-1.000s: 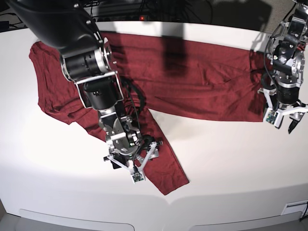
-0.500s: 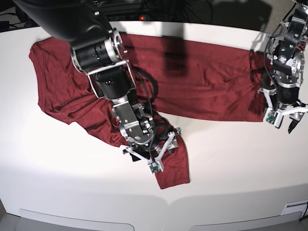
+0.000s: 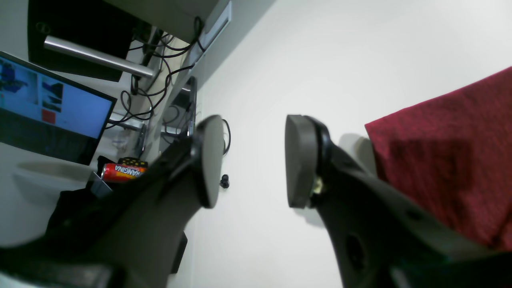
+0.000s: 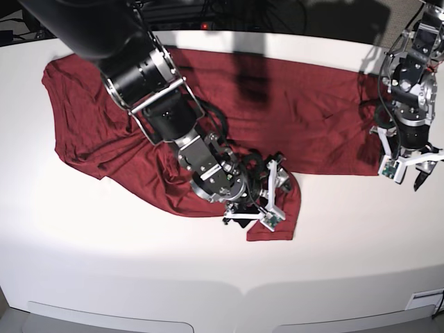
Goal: Fold the T-shirt properly
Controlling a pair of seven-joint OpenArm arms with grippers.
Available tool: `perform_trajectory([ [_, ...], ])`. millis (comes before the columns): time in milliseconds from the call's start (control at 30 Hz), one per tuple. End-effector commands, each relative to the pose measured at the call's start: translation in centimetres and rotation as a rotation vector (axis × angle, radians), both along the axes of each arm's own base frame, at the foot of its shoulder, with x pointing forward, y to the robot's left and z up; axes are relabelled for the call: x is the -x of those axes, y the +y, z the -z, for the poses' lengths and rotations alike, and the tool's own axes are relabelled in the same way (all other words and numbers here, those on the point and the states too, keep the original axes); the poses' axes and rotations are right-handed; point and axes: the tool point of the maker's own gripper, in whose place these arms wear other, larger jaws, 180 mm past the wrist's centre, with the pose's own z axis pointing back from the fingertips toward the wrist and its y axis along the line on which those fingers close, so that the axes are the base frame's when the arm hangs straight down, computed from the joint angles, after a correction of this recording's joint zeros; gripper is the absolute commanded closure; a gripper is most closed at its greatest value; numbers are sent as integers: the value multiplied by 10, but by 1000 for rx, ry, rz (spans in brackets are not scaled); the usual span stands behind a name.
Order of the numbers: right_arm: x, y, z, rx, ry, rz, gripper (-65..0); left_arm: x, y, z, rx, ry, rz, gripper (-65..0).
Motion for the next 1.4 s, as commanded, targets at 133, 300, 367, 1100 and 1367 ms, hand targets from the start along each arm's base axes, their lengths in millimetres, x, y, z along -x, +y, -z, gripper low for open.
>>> perform_trajectory([
  [133,10,13,-24,-95,-15,-66,-458,-7,3,-19,-27,-63,9,-249],
  [300,-6,-9,-49,-165,-101,19,-458,-11,-7,-27,-21,-109,64,-249],
  [367,-23,-27,-59,-169,-141,98,-458,-13,-10,-28,6,-120,76,-249],
  [1100,-77,-229,-147,-361,-195,695,-458,-104,-130,35,805,177,66,-250],
  [1367,-26,-267,-151,-246,-286,680,-458,-147,-130,73,949,317,-64,-250],
])
